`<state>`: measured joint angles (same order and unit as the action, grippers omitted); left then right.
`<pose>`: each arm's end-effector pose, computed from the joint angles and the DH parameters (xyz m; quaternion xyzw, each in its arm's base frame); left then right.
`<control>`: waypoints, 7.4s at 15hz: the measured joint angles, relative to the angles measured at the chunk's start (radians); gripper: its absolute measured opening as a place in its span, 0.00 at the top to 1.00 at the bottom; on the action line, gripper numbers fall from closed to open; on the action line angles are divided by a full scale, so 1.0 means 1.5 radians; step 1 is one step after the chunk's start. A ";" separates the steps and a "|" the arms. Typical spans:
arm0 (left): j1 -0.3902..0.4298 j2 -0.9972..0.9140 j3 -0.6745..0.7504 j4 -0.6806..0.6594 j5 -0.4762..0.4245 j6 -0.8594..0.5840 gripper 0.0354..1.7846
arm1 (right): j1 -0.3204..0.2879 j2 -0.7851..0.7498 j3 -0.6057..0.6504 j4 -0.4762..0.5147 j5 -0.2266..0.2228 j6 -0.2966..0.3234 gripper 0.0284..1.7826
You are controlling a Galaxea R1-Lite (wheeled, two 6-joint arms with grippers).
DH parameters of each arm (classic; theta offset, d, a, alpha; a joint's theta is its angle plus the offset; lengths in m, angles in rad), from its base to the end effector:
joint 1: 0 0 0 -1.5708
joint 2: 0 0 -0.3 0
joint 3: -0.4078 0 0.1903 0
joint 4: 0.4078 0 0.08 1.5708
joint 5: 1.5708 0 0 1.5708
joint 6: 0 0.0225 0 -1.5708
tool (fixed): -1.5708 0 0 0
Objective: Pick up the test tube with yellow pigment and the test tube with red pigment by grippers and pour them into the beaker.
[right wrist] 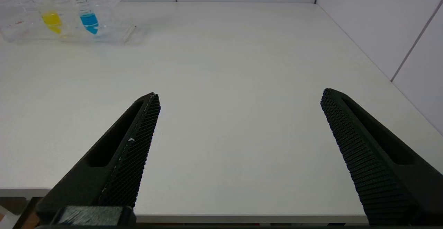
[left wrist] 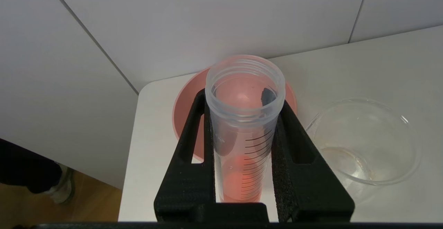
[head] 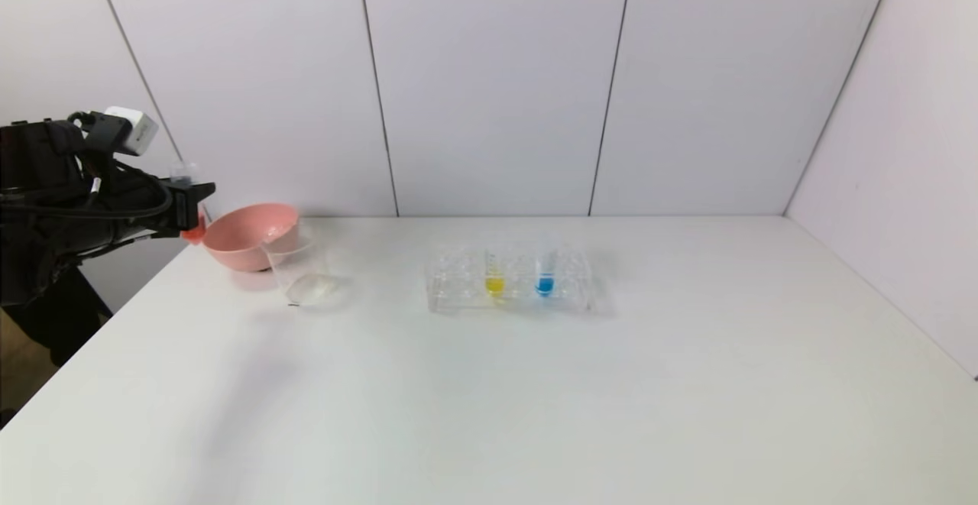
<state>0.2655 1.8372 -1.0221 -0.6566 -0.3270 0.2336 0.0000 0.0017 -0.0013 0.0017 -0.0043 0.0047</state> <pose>0.3433 0.0858 0.1980 0.0932 0.0716 -0.0393 0.9923 -0.0228 -0.0001 0.0757 0.0023 0.0010 -0.0022 1.0000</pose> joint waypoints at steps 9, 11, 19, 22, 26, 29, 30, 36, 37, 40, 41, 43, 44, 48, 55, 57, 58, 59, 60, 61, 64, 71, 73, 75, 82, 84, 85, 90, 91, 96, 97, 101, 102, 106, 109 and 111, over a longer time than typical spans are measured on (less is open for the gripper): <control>0.030 0.015 -0.028 0.048 -0.068 0.053 0.75 | 0.000 0.000 0.000 0.000 0.000 0.000 0.05; 0.030 0.014 -0.049 0.100 -0.068 0.086 0.75 | 0.000 0.000 0.000 0.000 0.000 0.000 0.05; 0.030 0.018 -0.090 0.155 -0.100 0.162 0.75 | 0.000 0.000 0.000 0.000 0.000 0.000 0.05; 0.029 0.019 -0.104 0.178 -0.104 0.207 0.75 | 0.000 0.000 0.000 0.000 0.000 0.000 0.05; 0.027 0.021 -0.142 0.265 -0.124 0.271 0.75 | 0.000 0.000 0.000 0.000 0.000 0.000 0.05; 0.022 0.028 -0.171 0.304 -0.130 0.319 0.75 | 0.000 0.000 0.000 0.000 0.000 0.000 0.05; 0.019 0.030 -0.179 0.309 -0.138 0.330 0.75 | 0.000 0.000 0.000 0.000 0.000 0.000 0.05; 0.004 0.042 -0.205 0.347 -0.161 0.387 0.75 | 0.000 0.000 0.000 0.000 0.000 0.000 0.05; 0.003 0.043 -0.213 0.370 -0.161 0.404 0.75 | 0.000 0.000 0.000 0.000 0.000 0.000 0.05; -0.001 0.044 -0.241 0.441 -0.158 0.452 0.75 | 0.000 0.000 0.000 0.000 0.000 0.000 0.05; -0.004 0.044 -0.250 0.459 -0.158 0.468 0.75 | 0.000 0.000 0.000 0.000 0.000 0.000 0.05; -0.006 0.043 -0.266 0.496 -0.157 0.498 0.75 | 0.000 0.000 0.000 0.000 0.000 0.000 0.05; -0.008 0.043 -0.273 0.518 -0.154 0.511 0.75 | 0.000 0.000 0.000 0.000 0.000 0.000 0.05; -0.025 0.037 -0.286 0.549 -0.085 0.526 0.75 | 0.000 0.000 0.000 0.000 0.000 0.000 0.05; -0.037 0.034 -0.324 0.658 -0.056 0.551 0.75 | 0.000 0.000 0.000 0.000 0.000 0.000 0.05; -0.038 0.033 -0.333 0.683 -0.056 0.558 0.75 | 0.000 0.000 0.000 0.000 0.000 0.000 0.05; -0.039 0.034 -0.338 0.695 -0.055 0.563 0.75 | 0.000 0.000 0.000 0.000 0.000 0.000 0.05; -0.041 0.035 -0.344 0.698 -0.056 0.573 0.75 | 0.000 0.000 0.000 0.000 0.000 0.000 0.05; -0.042 0.035 -0.348 0.704 -0.055 0.580 0.75 | 0.000 0.000 0.000 0.000 0.000 0.000 0.05; -0.042 0.036 -0.354 0.713 -0.055 0.587 0.75 | 0.000 0.000 0.000 0.000 0.000 0.000 0.05; -0.041 0.040 -0.383 0.768 -0.042 0.633 0.75 | 0.000 0.000 0.000 0.000 0.000 0.000 0.05; -0.040 0.067 -0.413 0.781 0.004 0.692 0.75 | 0.000 0.000 0.000 0.000 0.000 0.000 0.05; -0.043 0.073 -0.421 0.782 0.010 0.699 0.75 | 0.000 0.000 0.000 0.000 0.000 0.000 0.05; -0.051 0.077 -0.431 0.794 0.026 0.709 0.75 | 0.000 0.000 0.000 0.000 0.000 0.000 0.05; -0.071 0.085 -0.446 0.806 0.070 0.712 0.75 | 0.000 0.000 0.000 0.000 0.000 0.000 0.05; -0.077 0.087 -0.450 0.806 0.075 0.712 0.75 | 0.000 0.000 0.000 0.000 0.000 0.000 0.05; -0.080 0.088 -0.452 0.806 0.075 0.712 0.75 | 0.000 0.000 0.000 0.000 0.000 0.000 0.05; -0.085 0.090 -0.454 0.807 0.102 0.711 0.75 | 0.000 0.000 0.000 0.000 0.000 0.000 0.05; -0.086 0.090 -0.454 0.807 0.104 0.712 0.75 | 0.000 0.000 0.000 0.000 0.000 0.000 0.05; -0.093 0.090 -0.455 0.807 0.128 0.712 0.75 | 0.000 0.000 0.000 0.000 0.000 0.000 0.05; -0.094 0.090 -0.455 0.807 0.132 0.712 0.75 | 0.000 0.000 0.000 0.000 0.000 0.000 0.05; -0.098 0.090 -0.457 0.809 0.134 0.711 0.75 | 0.000 0.000 0.000 0.000 0.000 0.000 0.05; -0.100 0.092 -0.460 0.814 0.134 0.711 0.75 | 0.000 0.000 0.000 0.000 0.000 0.000 0.05; -0.103 0.094 -0.468 0.831 0.139 0.711 0.75 | 0.000 0.000 0.000 0.000 0.000 0.000 0.05; -0.109 0.095 -0.470 0.833 0.152 0.711 0.75 | 0.000 0.000 0.000 0.000 0.000 0.000 0.05; -0.114 0.098 -0.475 0.837 0.158 0.711 0.75 | 0.000 0.000 0.000 0.000 0.000 0.000 0.05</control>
<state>0.0943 1.9838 -1.7353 0.5989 -0.0902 1.3009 0.0000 0.0017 -0.0013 0.0017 -0.0043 0.0043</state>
